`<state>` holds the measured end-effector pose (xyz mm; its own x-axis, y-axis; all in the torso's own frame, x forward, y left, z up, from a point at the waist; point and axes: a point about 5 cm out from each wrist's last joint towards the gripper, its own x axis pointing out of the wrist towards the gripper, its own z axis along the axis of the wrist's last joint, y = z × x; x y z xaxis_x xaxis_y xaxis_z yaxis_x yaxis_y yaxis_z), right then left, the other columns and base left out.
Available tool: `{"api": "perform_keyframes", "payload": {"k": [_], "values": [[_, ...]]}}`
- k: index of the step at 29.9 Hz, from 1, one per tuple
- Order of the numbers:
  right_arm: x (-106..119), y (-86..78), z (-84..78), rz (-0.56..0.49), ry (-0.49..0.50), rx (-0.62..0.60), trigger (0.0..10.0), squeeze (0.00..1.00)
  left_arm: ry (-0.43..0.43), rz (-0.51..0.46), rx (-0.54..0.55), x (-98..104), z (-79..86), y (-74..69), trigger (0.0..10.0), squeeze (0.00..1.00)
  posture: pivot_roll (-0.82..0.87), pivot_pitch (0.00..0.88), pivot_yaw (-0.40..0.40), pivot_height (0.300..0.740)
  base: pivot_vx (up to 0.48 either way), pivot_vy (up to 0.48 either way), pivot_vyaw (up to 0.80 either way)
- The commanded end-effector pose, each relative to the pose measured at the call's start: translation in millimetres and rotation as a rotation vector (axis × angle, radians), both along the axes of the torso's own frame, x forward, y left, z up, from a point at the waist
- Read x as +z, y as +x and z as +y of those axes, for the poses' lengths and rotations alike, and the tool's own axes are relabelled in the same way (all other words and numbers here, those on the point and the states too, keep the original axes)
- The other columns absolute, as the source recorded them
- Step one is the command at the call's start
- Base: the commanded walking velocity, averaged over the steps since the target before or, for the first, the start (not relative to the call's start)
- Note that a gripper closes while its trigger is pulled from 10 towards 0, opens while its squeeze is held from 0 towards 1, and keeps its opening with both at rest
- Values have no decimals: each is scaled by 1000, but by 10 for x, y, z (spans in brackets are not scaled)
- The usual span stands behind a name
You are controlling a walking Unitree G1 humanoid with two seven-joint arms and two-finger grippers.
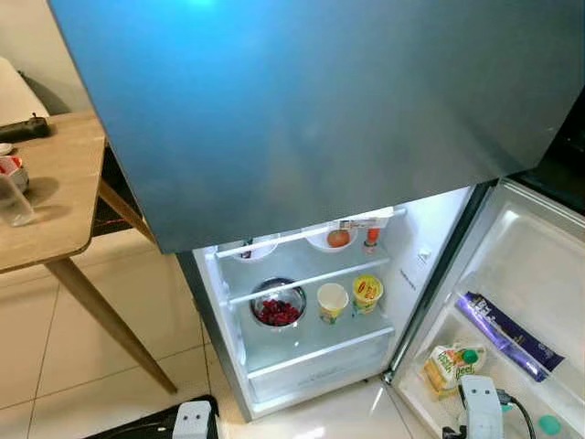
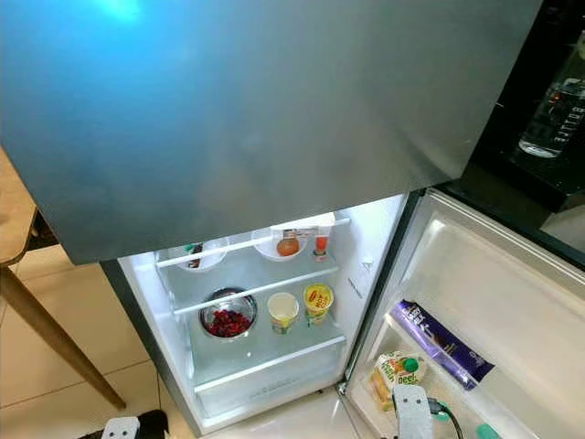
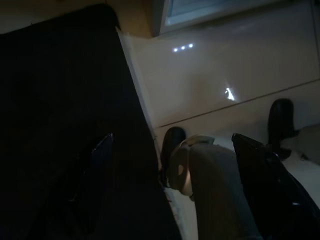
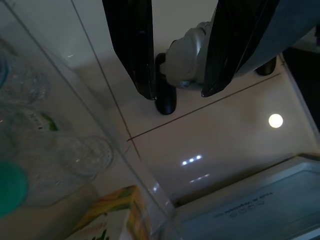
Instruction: Restocking fridge
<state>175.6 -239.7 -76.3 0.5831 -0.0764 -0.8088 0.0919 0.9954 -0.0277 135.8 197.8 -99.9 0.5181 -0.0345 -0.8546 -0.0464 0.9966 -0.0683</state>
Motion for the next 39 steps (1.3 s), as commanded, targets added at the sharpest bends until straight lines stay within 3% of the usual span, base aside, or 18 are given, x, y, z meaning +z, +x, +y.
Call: {"api": "perform_keyframes", "payload": {"k": [1, 8, 17, 19, 25, 32, 39], "values": [[-11, -18, 5, 5, 12, -17, 10000, 0, 5, 15, 5, -7, 23, -23, 10000, 0, -58, 0, -22, 740, 0, 0, 0], [-12, -2, 35, 2, 19, -26, 10000, 0, 21, -7, 42, 36, 124, 60, 10000, 0, -85, 0, 4, 740, 0, 0, 0], [-20, -35, 8, 7, 19, -32, 10000, 0, 27, 1, 25, 26, 110, 37, 10000, 0, -84, 0, -9, 740, 0, 0, 0], [-46, -55, 74, 14, 27, -22, 10000, 0, 29, 6, 92, 18, 174, -16, 10000, 0, -81, 0, -8, 740, 0, 0, 0], [-69, -55, 182, 17, 45, 17, 10000, 0, 35, 10, 87, 16, 184, -26, 10000, 0, -80, 0, -15, 740, 0, 0, 0], [-74, -113, 91, 36, 23, 19, 10000, 0, 23, -11, 92, 29, 135, 34, 10000, 0, -74, 0, -26, 740, 0, 0, 0], [-60, -110, 43, 32, 16, 9, 10000, 0, 32, 7, 98, 13, 170, -30, 10000, 0, -78, 0, -19, 740, 0, 0, 0]]}}
